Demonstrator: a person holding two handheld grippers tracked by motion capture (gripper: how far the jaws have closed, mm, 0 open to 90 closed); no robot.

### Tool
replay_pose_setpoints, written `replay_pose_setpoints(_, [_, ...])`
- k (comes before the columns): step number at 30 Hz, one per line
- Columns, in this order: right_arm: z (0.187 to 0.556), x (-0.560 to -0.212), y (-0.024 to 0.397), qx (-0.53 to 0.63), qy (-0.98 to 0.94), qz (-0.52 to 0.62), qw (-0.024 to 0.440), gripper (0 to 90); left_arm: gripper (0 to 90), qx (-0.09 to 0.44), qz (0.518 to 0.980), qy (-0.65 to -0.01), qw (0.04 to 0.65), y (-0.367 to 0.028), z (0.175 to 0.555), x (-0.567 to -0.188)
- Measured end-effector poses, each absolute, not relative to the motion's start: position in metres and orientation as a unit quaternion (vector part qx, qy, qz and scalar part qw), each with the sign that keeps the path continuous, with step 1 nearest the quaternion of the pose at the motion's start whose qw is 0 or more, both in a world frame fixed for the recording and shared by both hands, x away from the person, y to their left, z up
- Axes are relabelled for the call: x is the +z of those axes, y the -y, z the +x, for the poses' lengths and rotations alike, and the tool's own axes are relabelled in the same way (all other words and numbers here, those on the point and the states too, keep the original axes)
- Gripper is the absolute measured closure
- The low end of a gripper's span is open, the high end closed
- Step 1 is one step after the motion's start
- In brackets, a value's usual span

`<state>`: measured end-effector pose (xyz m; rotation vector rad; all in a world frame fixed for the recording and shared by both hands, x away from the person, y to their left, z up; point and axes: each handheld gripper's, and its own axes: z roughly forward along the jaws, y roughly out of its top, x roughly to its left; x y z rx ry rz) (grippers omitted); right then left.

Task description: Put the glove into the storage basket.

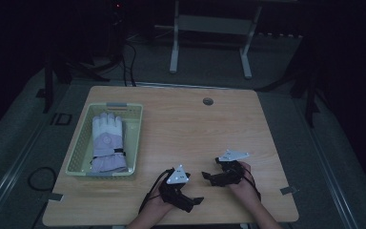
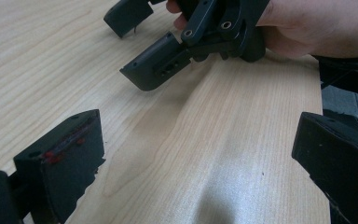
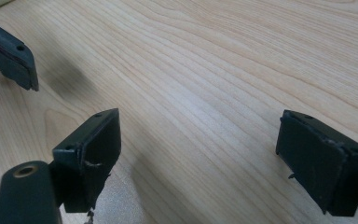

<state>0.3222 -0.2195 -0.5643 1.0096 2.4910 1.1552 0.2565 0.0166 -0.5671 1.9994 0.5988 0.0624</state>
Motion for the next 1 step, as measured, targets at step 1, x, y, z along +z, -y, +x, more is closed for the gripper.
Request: replay_pose_setpoints(1, [0.3223, -0.5642, 0.2197, 0.393, -0.846, 0.343, 0.108, 13.8, 2.5, 0.024, 0.828, -0.247, 0.503, -0.0165, 0.2563, -0.5672])
